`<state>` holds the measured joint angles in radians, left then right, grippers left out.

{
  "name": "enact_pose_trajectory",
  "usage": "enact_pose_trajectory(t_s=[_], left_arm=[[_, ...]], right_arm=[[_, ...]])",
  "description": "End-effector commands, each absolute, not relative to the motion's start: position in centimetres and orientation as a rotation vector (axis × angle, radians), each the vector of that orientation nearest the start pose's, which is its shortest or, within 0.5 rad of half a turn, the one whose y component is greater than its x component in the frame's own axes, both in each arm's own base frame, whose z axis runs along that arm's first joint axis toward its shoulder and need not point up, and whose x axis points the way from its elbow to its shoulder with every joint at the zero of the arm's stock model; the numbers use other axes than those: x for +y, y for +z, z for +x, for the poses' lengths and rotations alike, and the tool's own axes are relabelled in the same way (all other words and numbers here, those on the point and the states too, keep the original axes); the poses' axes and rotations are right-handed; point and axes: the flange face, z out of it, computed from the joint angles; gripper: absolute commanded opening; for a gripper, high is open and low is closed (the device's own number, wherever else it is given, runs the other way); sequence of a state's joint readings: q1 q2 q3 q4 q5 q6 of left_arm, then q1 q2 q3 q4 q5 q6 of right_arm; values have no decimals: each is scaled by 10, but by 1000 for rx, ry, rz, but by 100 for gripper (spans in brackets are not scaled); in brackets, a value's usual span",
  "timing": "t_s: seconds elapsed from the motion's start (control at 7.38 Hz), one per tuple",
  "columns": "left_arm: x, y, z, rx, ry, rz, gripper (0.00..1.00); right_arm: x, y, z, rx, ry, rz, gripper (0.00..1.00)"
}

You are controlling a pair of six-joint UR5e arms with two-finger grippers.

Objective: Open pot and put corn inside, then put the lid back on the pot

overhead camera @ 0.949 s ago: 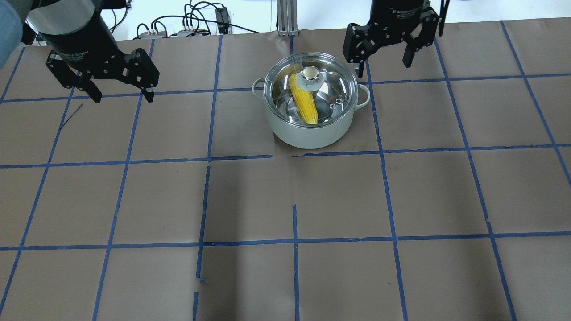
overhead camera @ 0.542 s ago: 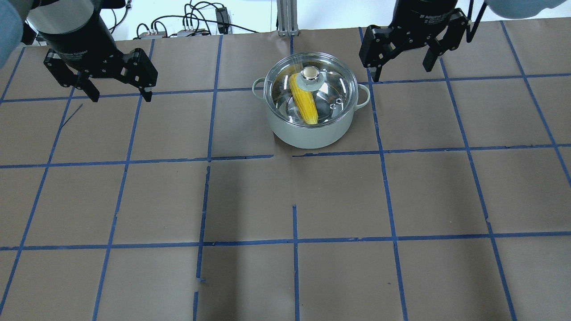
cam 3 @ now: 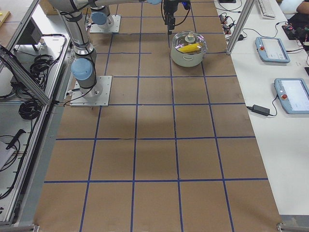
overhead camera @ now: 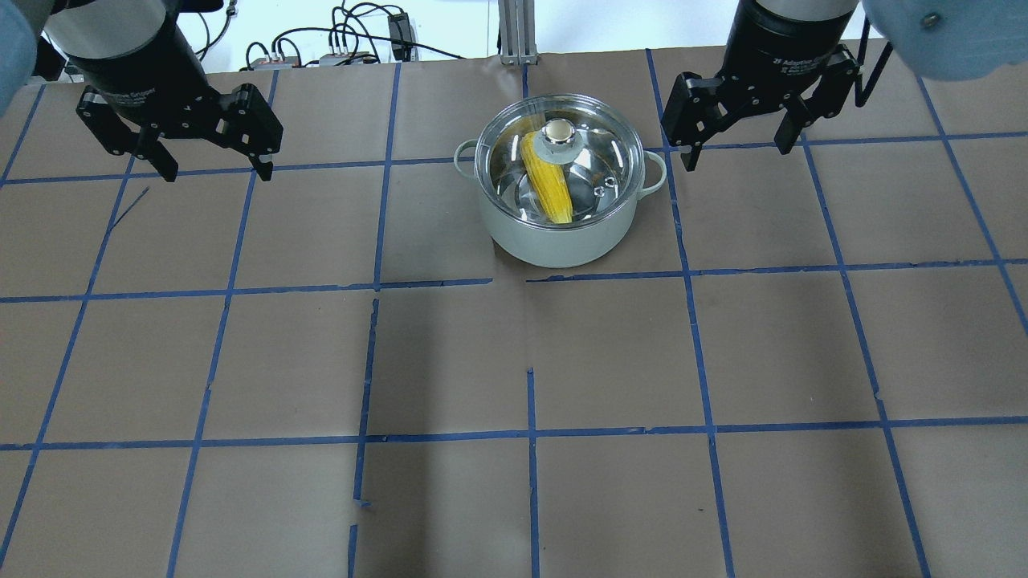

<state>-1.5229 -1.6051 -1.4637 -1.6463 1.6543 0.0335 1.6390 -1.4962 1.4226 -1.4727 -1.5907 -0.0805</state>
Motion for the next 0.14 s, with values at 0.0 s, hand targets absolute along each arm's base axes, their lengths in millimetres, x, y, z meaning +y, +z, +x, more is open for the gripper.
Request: enact_pose_trajectory(t_s=[0.0], left_arm=[[-511, 518, -100, 3060, 5, -28, 100]], right_arm=[[-514, 511, 154, 3148, 37, -230, 99]])
